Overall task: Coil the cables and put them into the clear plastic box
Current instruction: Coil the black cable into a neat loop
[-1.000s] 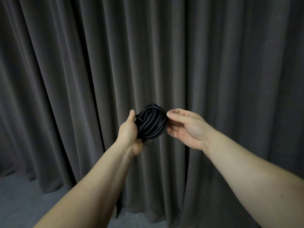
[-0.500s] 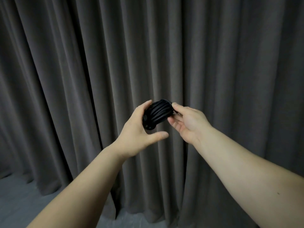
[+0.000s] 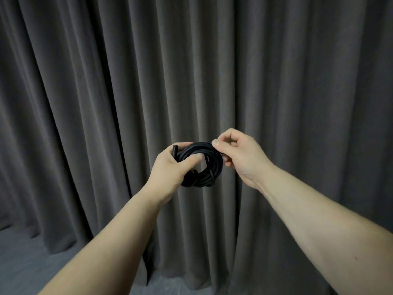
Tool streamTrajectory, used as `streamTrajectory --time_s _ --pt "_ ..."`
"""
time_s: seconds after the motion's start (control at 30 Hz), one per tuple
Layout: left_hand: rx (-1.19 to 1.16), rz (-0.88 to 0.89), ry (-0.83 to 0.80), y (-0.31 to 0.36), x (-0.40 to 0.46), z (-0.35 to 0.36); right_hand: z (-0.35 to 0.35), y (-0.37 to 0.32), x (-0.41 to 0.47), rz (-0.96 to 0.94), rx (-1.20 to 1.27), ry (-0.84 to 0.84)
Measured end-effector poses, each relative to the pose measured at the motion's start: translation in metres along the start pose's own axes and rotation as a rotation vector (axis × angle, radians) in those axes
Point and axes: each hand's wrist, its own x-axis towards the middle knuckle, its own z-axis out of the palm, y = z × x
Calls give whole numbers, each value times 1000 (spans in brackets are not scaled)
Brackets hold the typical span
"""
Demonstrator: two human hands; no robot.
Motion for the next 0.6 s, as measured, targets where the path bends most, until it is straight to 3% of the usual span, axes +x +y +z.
streamTrajectory --time_s 0.43,0.6 --pt "-291 -175 -46 0 -3 -14 -3 5 -2 -136 -107 -175" --pt "-237 -222 -23 2 -7 -7 9 9 -5 -137 -41 -137"
